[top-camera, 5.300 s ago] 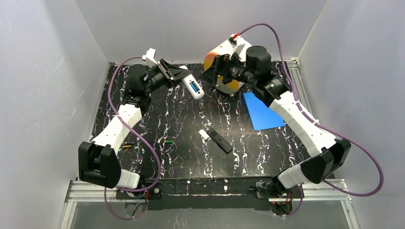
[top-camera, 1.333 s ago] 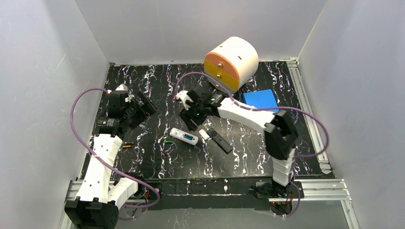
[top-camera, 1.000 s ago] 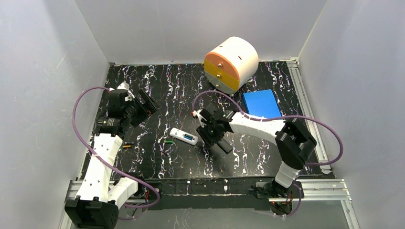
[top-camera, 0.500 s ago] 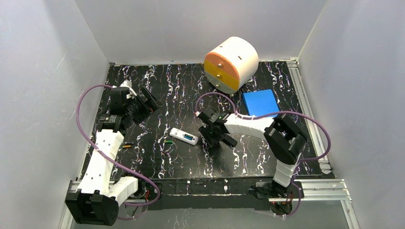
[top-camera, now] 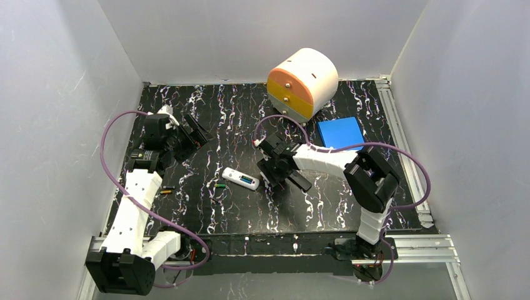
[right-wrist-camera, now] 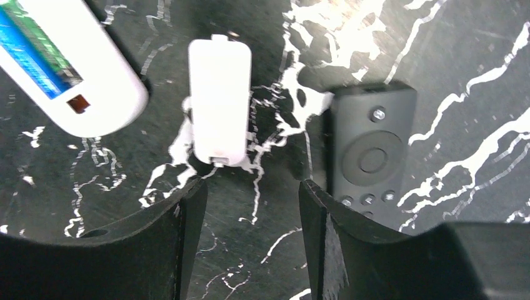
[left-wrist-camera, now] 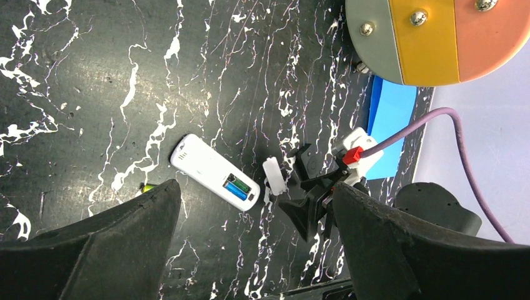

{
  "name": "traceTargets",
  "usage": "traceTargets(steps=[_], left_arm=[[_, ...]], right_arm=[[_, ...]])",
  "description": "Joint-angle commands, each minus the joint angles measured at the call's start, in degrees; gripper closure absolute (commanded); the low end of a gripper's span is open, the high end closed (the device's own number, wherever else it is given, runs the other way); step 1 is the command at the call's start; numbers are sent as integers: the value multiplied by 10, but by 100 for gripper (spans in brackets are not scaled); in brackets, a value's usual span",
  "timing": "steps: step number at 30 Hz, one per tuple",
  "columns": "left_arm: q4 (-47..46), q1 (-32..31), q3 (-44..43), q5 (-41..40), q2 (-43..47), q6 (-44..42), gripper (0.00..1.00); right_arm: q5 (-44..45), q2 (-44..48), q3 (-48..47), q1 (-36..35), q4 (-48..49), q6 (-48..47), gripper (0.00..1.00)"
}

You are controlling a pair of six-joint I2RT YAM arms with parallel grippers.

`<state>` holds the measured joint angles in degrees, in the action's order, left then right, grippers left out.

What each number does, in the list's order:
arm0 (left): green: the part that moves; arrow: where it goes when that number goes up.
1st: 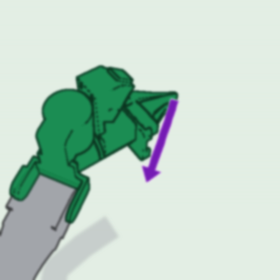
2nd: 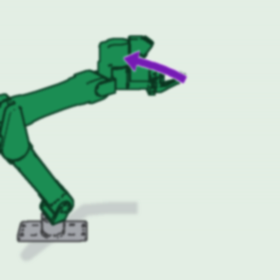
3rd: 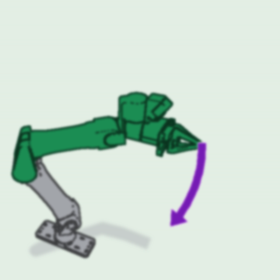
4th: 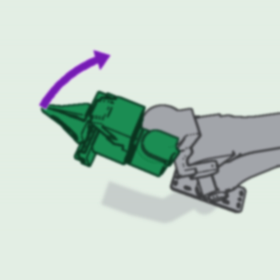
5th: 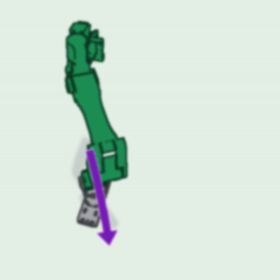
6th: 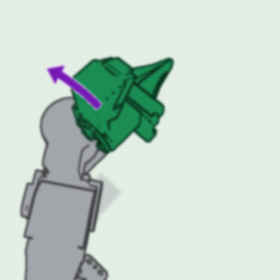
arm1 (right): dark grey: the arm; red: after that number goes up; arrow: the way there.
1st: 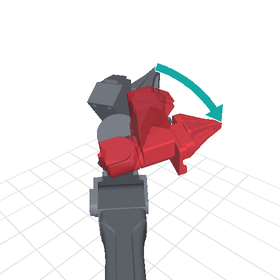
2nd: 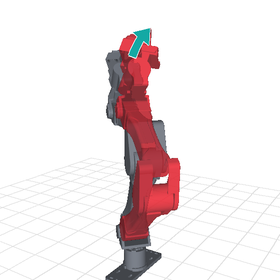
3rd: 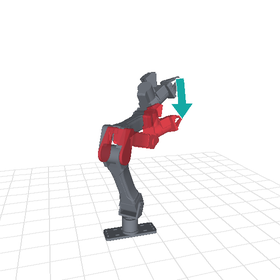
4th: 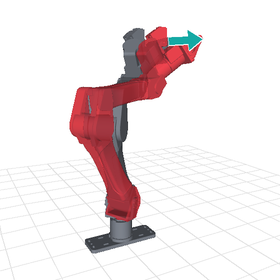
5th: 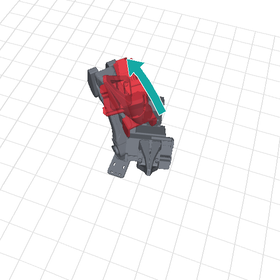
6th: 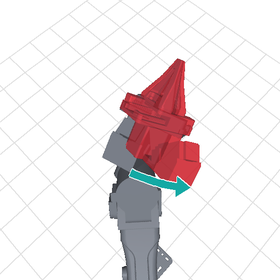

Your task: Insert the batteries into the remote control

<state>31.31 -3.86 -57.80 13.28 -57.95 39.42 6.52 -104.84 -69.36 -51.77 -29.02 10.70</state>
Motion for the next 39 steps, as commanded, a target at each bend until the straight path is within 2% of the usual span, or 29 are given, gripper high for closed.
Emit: traceTargets(steps=[1, 4, 11, 17, 24, 29, 34, 39], left_arm=[[4, 2, -6, 9, -2, -13, 12], [3, 3, -6, 9, -3, -13, 12], [2, 2, -6, 9, -5, -13, 12], [2, 2, -6, 10, -5, -13, 11], [0, 2, -6, 11, -7, -12, 12], [-8, 2, 1, 21, -11, -9, 11], [-35, 2, 25, 60, -30, -11, 11], [-73, 2, 70, 123, -61, -13, 13]], right_arm=[[-60, -2, -35, -3, 15, -39, 35], [-76, -8, -43, -5, 12, -43, 35], [-43, -44, -64, -6, 11, -30, 42], [-30, -61, -72, -7, 7, -17, 43], [-8, -68, -75, -7, -19, -21, 58], [10, -71, -74, -16, -38, -51, 58], [4, -71, -71, -16, -28, -52, 69], [14, -37, -64, -16, 8, -39, 72]])
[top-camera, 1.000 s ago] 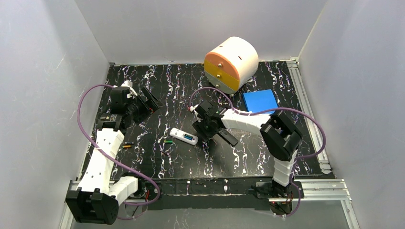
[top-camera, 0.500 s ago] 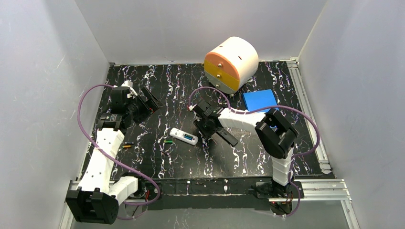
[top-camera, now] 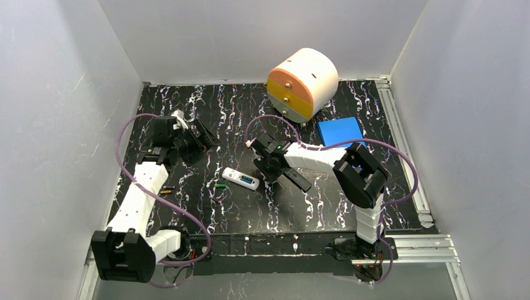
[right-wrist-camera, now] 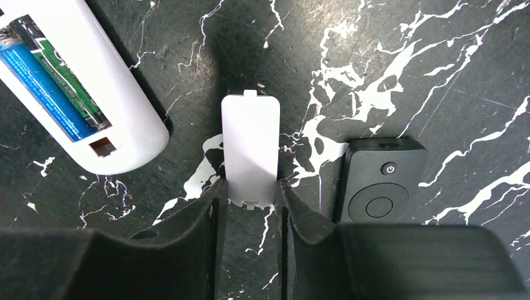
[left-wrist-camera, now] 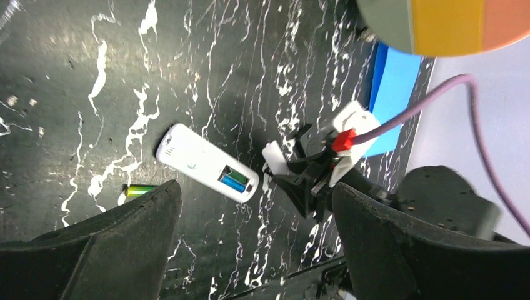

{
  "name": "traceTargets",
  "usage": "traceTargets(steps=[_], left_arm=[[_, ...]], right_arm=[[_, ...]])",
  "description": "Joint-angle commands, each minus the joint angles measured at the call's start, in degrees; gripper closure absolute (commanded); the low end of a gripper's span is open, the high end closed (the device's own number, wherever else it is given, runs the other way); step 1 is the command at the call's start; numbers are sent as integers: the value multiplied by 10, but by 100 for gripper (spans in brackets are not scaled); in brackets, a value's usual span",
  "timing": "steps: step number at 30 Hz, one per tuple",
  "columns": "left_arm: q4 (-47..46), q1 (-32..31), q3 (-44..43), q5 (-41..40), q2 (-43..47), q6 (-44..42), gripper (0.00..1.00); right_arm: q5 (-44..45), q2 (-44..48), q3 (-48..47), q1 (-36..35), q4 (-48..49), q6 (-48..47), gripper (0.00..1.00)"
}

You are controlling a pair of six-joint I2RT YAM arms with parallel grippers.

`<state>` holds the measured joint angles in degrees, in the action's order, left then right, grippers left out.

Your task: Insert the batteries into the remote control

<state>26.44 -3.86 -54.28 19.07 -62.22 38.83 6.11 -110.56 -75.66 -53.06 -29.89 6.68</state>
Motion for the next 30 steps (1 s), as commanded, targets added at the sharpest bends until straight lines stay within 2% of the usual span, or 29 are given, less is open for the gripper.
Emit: traceTargets(steps=[1, 5, 8, 12, 17, 23, 30], left_arm=[[-34, 2, 44, 76, -21, -6, 13], [-85, 2, 77, 125, -23, 2, 13], [-140, 2, 96, 194, -51, 18, 14], [-171, 1, 103, 239, -101, 34, 19], [-230, -17, 100, 316, -163, 63, 27], [-293, -60, 96, 342, -216, 107, 29], [-276, -89, 82, 331, -254, 102, 35]], right_arm=[[19, 27, 1, -2, 22, 3, 72], [5, 60, 16, 5, 50, 17, 72], [-29, 86, 35, 8, 76, 16, 72], [-56, 113, 40, 11, 86, 12, 72], [-135, 129, 34, 12, 94, 1, 72], [-184, 135, 30, 12, 98, 6, 72], [-200, 145, 26, 12, 113, 19, 72]])
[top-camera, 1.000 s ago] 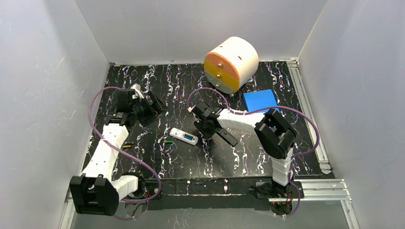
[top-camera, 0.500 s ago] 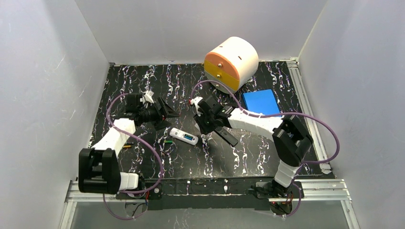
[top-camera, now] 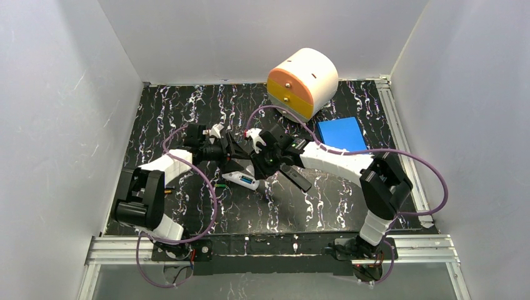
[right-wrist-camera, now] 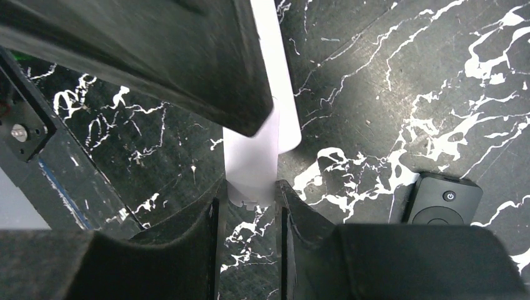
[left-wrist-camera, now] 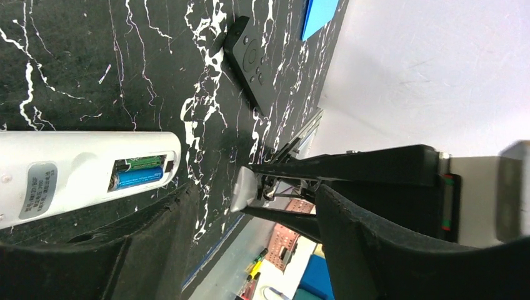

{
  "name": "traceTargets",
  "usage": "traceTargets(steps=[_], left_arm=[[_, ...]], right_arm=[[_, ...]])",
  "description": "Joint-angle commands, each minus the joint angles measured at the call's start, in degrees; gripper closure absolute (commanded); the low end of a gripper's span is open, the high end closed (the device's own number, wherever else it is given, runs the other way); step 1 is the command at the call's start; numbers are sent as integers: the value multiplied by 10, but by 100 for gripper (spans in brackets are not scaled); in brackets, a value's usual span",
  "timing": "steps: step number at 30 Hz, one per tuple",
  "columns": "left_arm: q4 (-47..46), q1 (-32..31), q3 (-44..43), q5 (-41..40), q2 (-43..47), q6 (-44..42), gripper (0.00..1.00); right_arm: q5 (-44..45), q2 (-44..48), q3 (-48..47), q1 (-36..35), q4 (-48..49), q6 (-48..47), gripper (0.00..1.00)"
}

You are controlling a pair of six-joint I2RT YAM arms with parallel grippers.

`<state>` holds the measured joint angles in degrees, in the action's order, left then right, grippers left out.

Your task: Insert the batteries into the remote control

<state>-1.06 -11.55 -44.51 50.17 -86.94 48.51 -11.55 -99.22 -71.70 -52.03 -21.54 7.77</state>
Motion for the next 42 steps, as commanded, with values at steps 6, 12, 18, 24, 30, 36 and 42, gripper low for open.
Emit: traceTargets(steps=[6, 12, 18, 24, 30, 36, 42], left_arm=[[7, -15, -24, 11, -5, -2, 52], [-10, -19, -20, 40, -12, 13, 78], [25, -19, -22, 48, -4, -14, 84], [39, -19, -35, 55, -9, -30, 94], [16, -18, -57, 36, 7, -21, 100], [-30, -11, -75, 16, 17, 26, 100], [-49, -11, -103, 4, 30, 85, 100]], right_arm=[[-16, 34, -17, 2, 35, 8, 72], [-16, 28, -25, 2, 43, 11, 72], [-17, 15, -40, 2, 47, 11, 72], [-19, 11, -43, 1, 49, 12, 72], [-2, 36, -18, 15, 62, 48, 28], [-113, 109, 116, 129, 287, 256, 20], [-122, 123, 201, 160, 504, 475, 20]])
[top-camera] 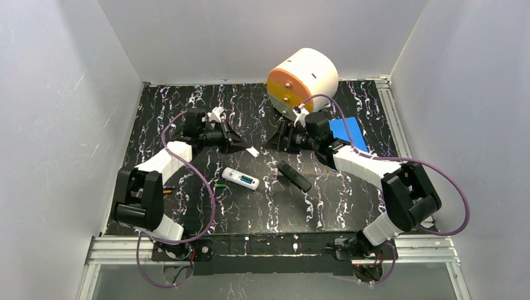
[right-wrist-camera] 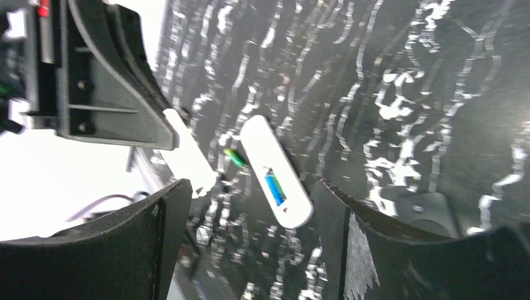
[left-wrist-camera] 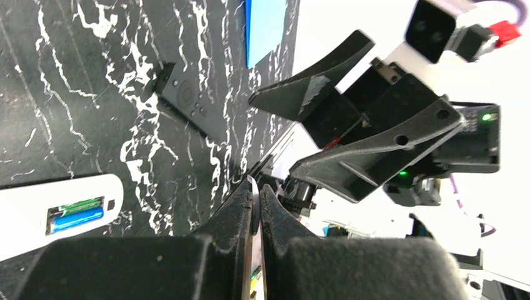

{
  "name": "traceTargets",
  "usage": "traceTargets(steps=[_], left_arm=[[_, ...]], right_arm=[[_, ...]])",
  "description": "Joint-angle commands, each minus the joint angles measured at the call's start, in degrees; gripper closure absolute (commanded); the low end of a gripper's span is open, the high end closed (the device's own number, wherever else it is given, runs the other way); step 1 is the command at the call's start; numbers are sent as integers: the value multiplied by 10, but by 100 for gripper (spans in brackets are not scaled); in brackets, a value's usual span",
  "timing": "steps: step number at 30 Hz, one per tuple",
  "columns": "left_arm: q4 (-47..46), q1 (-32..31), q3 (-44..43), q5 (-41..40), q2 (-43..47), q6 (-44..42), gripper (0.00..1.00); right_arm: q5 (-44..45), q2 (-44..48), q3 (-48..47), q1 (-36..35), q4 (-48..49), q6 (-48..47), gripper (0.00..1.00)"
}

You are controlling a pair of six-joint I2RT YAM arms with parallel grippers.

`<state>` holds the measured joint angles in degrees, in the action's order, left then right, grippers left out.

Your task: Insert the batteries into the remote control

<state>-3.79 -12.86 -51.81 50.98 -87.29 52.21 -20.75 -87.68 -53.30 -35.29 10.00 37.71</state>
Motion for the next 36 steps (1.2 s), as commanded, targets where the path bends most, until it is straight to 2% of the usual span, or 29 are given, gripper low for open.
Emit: traceTargets(steps=[1, 6, 8, 11, 14, 17, 24, 31, 36], left_arm=[[-29, 2, -33, -5, 36, 60, 100], [-83, 3, -30, -25, 54, 125, 100], [-97, 2, -29, -33, 59, 139, 100], [-116, 2, -26, -37, 62, 158, 100], [-132, 3, -18, -38, 65, 178, 100], [-153, 2, -7, -41, 70, 200, 100], [-166, 3, -3, -38, 74, 210, 100], [-175, 3, 13, -31, 86, 215, 100], [-177, 3, 22, -30, 92, 213, 100]], right_arm=[[-18, 6, 22, -7, 201, 208, 20], [42, -6, 83, -13, 356, 406, 20], [48, -10, 89, -19, 383, 442, 20], [50, -12, 74, -31, 368, 458, 23], [55, -18, 69, -36, 377, 471, 38], [61, -20, 70, -36, 386, 483, 47], [58, -32, 60, -37, 387, 494, 58], [66, -47, 66, -37, 434, 511, 55], [72, -50, 65, -37, 442, 516, 63]])
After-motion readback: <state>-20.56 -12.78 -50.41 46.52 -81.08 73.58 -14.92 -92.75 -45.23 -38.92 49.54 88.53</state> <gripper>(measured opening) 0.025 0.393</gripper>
